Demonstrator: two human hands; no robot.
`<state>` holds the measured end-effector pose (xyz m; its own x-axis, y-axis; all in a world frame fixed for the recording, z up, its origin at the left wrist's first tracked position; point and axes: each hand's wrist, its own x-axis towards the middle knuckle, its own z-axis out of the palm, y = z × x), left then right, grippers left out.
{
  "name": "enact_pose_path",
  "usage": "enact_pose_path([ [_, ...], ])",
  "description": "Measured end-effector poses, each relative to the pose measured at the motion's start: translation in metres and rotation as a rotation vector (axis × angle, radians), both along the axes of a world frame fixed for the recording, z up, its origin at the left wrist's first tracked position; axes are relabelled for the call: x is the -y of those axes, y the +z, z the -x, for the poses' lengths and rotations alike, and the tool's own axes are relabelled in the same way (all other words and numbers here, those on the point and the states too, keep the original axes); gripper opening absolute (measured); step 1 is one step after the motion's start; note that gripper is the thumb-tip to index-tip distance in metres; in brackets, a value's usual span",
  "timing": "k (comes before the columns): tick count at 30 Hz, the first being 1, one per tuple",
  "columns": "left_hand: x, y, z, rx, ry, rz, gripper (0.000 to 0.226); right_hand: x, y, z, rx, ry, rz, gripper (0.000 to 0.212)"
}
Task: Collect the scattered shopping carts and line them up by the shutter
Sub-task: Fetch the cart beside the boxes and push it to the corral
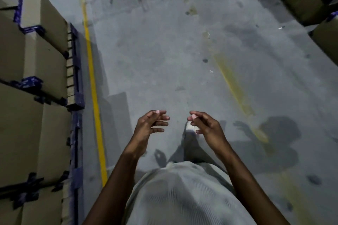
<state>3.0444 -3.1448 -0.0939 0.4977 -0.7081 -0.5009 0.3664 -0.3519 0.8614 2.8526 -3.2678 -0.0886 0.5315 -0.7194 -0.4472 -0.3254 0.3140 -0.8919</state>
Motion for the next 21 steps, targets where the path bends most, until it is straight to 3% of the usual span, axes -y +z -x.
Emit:
enact_pose_path([
  [7,0.144,-0.036,-0.099,0.001,0.025,-0.084,0.032,0.163,-0.031,-0.113,0.009,0.106,-0.09,0.02],
  [14,0.325,0.018,-0.228,0.084,0.102,0.029,0.03,0.37,0.011,-0.253,0.004,0.147,0.049,0.017],
  [21,0.434,0.016,-0.332,0.037,0.265,0.052,0.026,0.482,0.011,-0.377,-0.001,0.226,0.016,0.014],
])
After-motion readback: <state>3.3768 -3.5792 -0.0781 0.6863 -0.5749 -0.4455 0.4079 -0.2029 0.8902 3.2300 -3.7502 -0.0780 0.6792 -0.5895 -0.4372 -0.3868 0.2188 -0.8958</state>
